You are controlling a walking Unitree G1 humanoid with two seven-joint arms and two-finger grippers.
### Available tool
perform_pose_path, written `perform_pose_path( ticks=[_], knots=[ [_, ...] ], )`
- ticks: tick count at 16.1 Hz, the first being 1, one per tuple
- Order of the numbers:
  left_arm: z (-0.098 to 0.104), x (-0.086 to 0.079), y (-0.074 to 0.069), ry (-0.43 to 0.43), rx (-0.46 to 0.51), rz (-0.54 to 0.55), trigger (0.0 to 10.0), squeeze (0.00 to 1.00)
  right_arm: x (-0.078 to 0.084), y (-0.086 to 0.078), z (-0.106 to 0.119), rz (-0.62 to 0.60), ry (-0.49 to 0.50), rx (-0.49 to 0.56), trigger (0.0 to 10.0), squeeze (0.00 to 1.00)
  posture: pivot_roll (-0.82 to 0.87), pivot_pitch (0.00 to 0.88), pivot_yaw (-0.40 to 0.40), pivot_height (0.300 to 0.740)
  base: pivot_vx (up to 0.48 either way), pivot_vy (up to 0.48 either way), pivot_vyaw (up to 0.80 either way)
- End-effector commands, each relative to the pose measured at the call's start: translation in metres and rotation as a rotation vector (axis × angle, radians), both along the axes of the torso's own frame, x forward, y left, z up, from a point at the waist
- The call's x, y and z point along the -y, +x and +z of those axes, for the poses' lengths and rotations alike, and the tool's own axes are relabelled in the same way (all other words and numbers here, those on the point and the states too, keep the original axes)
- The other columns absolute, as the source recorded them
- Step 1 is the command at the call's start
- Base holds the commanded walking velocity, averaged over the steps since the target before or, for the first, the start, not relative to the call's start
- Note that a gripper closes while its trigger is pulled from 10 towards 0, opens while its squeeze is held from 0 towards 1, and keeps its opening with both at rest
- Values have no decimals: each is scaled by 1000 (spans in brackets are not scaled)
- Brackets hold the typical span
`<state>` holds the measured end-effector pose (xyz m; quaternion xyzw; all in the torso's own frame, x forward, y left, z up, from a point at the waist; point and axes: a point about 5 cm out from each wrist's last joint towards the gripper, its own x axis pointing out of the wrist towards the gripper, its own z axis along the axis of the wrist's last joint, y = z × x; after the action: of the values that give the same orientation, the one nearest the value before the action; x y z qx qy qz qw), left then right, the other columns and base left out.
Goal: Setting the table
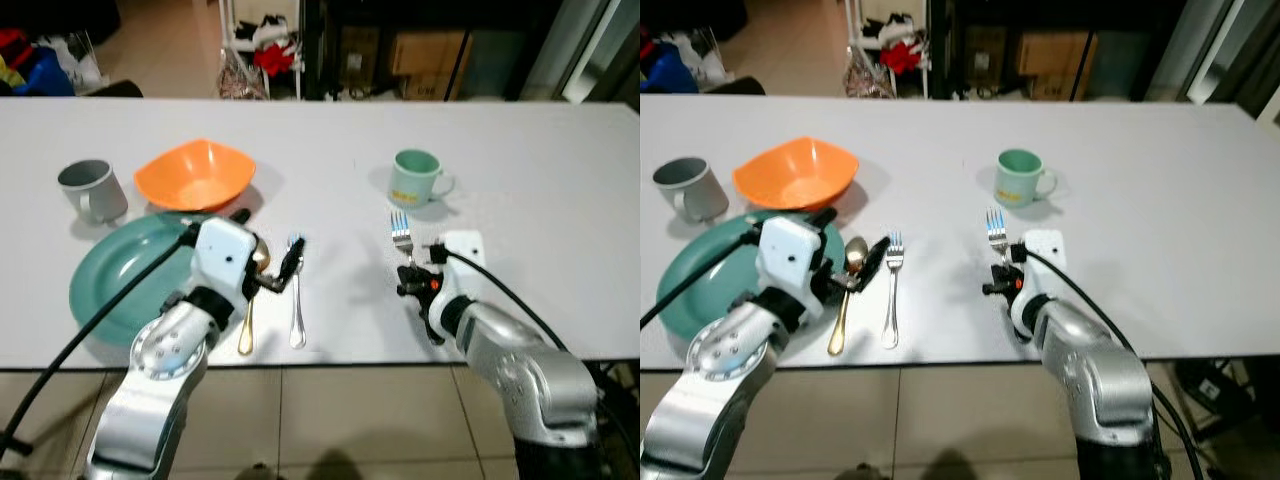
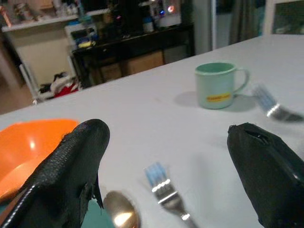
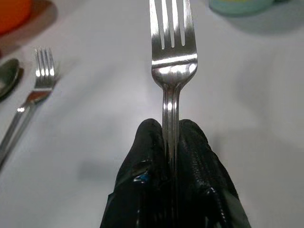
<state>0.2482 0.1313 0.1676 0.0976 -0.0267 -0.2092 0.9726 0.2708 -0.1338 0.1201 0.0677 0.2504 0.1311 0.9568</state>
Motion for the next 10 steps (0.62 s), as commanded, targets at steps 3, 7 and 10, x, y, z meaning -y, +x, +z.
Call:
perform_pose_path(
  ticks=[3, 7, 10],
  knots=[
    [3, 7, -1, 14, -9, -95, 10000, 0, -2, 21, -4, 1, -5, -36, 10000, 0, 38, 36, 25, 740, 0, 0, 0],
    [-5, 17, -7, 37, -112, -255, 10000, 0, 2, 43, -4, 40, -33, -79, 10000, 0, 57, 28, 40, 740, 0, 0, 0],
    [-10, 18, -14, 17, -184, -317, 10000, 0, 1, 57, -2, 74, -17, -78, 10000, 0, 62, 21, 47, 740, 0, 0, 0]
  ],
)
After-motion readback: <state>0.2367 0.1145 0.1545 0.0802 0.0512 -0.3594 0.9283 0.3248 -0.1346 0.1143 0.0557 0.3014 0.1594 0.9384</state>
